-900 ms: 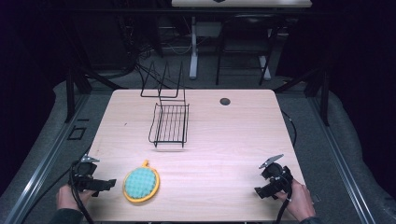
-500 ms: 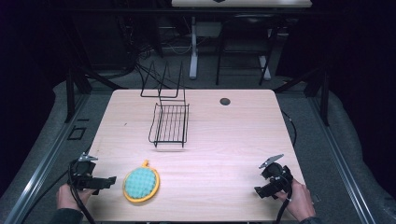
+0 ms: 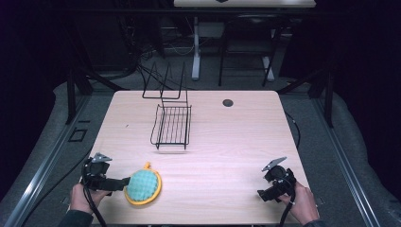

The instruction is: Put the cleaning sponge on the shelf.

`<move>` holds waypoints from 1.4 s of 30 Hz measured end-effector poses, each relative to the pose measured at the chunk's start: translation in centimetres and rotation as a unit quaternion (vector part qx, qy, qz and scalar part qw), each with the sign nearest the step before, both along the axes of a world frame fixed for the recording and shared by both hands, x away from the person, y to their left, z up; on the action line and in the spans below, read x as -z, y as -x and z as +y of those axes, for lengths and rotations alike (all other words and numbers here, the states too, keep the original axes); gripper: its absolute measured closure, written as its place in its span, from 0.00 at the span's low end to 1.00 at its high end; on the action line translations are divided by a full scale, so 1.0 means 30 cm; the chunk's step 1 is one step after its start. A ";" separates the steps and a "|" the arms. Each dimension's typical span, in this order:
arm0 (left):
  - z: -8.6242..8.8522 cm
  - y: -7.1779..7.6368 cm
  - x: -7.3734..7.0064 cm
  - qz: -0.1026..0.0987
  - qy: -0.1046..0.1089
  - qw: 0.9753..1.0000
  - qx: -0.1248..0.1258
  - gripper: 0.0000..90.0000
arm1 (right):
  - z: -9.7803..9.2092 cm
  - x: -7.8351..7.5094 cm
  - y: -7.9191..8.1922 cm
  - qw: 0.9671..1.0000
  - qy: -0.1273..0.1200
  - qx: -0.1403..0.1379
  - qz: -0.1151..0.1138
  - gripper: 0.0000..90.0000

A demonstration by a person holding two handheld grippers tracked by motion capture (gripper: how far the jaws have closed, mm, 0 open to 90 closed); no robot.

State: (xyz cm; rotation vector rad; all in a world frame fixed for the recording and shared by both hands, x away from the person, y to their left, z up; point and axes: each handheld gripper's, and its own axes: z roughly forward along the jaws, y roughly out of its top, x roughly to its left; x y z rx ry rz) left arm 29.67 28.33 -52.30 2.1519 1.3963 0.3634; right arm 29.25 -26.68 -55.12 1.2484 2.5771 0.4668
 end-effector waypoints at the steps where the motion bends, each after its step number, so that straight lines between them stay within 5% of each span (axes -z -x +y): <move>1: -0.005 -0.001 0.000 0.000 0.000 1.000 0.002 0.00 | 0.000 0.000 0.000 1.000 0.001 -0.001 0.000 0.12; 19: -0.100 -0.019 0.018 0.006 -0.003 0.999 0.042 0.03 | 0.003 0.001 0.004 1.000 0.000 0.000 0.002 0.12; 31: -0.131 -0.046 0.054 0.034 -0.004 0.998 0.059 0.03 | 0.001 0.004 0.003 1.000 -0.001 0.000 0.003 0.12; 42: -0.131 -0.048 0.063 0.036 0.002 0.997 0.061 0.33 | -0.002 0.004 0.002 1.000 -0.005 -0.003 0.006 0.12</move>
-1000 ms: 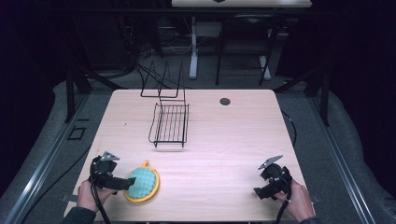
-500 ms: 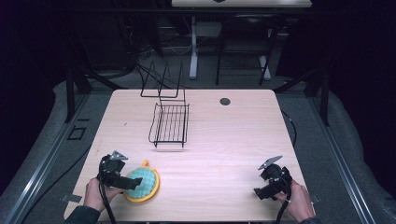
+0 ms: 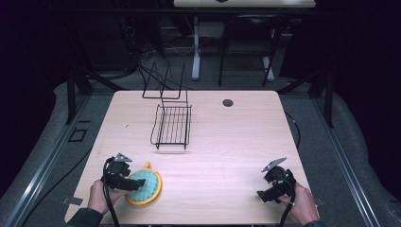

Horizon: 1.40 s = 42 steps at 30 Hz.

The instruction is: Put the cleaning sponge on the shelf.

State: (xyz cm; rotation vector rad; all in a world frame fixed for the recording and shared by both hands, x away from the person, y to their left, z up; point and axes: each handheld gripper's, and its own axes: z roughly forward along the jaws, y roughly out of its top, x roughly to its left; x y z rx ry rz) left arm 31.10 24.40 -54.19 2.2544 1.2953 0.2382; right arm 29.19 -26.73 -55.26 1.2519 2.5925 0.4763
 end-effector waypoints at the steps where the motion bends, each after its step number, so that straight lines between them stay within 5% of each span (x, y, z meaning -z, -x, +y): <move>1: 0.000 0.000 0.002 0.003 0.000 1.000 0.001 0.34 | 0.000 -0.001 0.000 1.000 0.001 0.001 0.000 0.12; 17: 0.003 0.012 0.012 -0.014 0.003 1.000 -0.019 0.69 | 0.011 -0.001 0.005 1.000 0.003 -0.008 -0.001 0.13; 34: -0.022 0.028 0.013 -0.058 -0.046 0.997 -0.013 0.93 | 0.019 -0.007 0.011 1.000 0.008 -0.017 -0.005 0.13; 42: -0.001 0.026 -0.012 -0.067 -0.003 0.998 -0.011 0.97 | 0.016 -0.007 0.011 1.000 0.005 -0.017 -0.003 0.13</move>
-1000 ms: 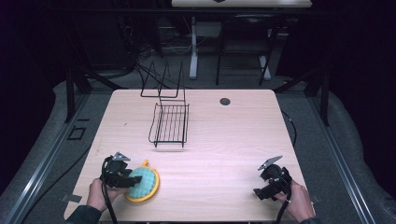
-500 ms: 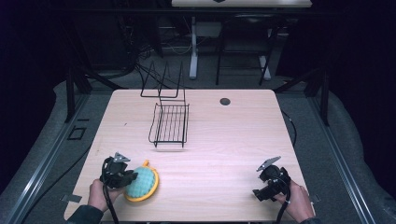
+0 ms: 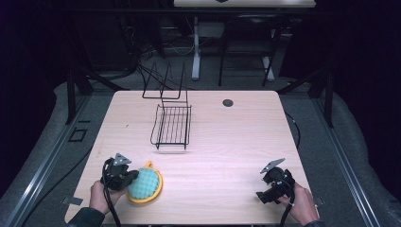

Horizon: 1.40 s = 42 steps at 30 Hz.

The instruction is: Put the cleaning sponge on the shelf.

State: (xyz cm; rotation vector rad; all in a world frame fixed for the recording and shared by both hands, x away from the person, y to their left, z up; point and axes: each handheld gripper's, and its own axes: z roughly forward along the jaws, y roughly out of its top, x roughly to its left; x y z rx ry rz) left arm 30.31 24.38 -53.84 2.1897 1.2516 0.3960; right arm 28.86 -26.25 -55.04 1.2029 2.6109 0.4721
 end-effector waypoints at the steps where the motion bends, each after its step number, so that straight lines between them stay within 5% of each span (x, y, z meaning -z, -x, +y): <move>1: 0.000 0.000 0.000 0.000 0.000 1.000 0.000 0.97 | 0.000 0.000 0.000 1.000 0.000 0.000 0.000 0.13; 11: 0.017 0.024 -0.050 -0.023 0.021 0.999 0.007 0.98 | -0.008 0.000 -0.002 1.000 -0.003 0.003 0.004 0.13; 42: 0.011 0.030 -0.166 -0.072 0.038 0.996 0.023 0.98 | -0.013 -0.005 -0.001 1.000 -0.002 0.008 -0.010 0.12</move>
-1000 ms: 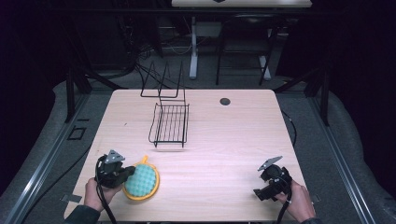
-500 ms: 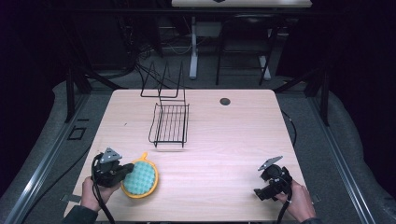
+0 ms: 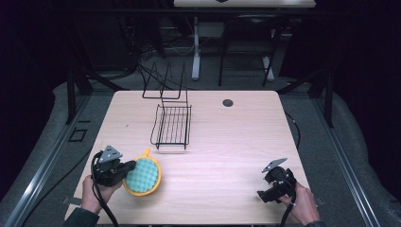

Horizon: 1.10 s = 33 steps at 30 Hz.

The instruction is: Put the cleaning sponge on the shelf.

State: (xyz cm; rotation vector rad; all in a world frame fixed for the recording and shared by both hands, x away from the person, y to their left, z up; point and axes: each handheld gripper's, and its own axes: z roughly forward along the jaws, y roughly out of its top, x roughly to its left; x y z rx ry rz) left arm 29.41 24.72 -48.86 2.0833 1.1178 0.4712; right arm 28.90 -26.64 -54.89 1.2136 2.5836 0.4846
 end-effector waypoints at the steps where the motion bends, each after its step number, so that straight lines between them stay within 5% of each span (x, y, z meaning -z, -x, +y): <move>1: -0.002 -0.001 -0.006 -0.004 0.003 1.000 -0.002 0.98 | -0.002 -0.001 -0.001 1.000 0.002 -0.001 0.001 0.12; 33: -0.011 -0.071 -0.099 -0.050 0.031 0.998 -0.008 0.98 | -0.003 -0.006 0.002 1.000 0.002 0.000 -0.002 0.12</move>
